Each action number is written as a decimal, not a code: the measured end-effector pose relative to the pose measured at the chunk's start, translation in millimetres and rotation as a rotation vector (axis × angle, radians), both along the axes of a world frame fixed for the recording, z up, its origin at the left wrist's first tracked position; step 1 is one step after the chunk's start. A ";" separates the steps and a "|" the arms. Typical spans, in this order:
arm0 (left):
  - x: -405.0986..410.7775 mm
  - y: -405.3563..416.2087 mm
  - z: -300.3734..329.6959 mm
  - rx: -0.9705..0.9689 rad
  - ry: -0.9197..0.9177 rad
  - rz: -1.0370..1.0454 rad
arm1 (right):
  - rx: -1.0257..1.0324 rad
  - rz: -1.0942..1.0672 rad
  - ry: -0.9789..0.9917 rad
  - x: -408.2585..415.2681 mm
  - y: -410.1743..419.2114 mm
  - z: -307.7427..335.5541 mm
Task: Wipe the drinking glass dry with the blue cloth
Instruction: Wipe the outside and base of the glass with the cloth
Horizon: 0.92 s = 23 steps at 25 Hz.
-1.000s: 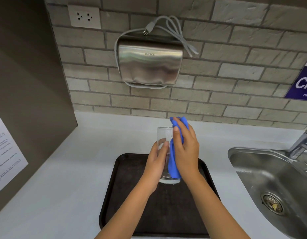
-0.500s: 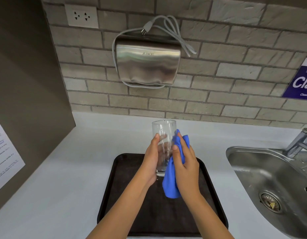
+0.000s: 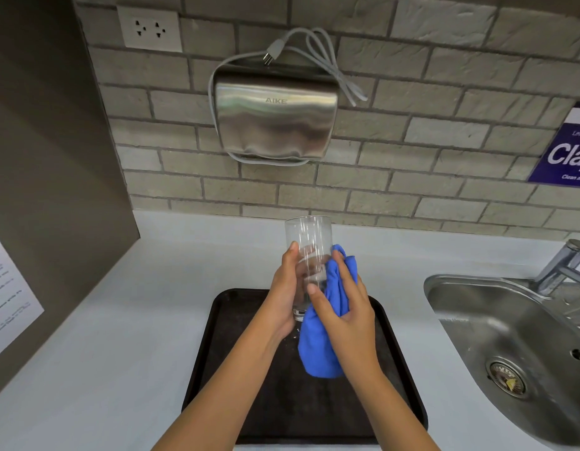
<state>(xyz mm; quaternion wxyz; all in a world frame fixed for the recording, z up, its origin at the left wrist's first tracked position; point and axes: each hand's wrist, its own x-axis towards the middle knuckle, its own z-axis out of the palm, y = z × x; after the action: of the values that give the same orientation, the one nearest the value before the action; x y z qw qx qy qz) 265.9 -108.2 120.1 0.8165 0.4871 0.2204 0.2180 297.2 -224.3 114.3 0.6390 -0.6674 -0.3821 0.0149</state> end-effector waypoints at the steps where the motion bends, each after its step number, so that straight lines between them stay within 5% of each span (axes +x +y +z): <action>1: 0.8 1.6 1.0 0.002 -0.008 -0.001 | -0.004 0.018 0.019 2.0 -1.1 -1.2; 5: -0.7 -3.5 12.9 0.052 0.019 0.049 | -0.009 0.047 0.058 7.9 -5.0 -0.9; 10: 2.0 -14.2 6.5 0.344 0.113 0.191 | -0.085 -0.083 -0.080 4.4 -5.9 -8.0; 14: 1.4 -10.7 4.5 0.192 0.101 0.107 | -0.179 -0.180 -0.329 -7.9 1.7 -23.0; 19: -0.3 -13.2 -0.4 0.133 0.076 0.107 | -0.030 -0.090 -0.059 3.7 -4.1 -11.4; 23: 0.5 -10.0 8.6 0.091 0.071 0.124 | -0.069 -0.074 -0.123 -4.4 -2.9 -13.9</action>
<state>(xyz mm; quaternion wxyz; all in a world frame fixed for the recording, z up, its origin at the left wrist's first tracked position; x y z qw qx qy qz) 266.4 -118.2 128.7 0.7702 0.5164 0.2688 0.2604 292.8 -227.3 100.4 0.5910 -0.7026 -0.3948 -0.0364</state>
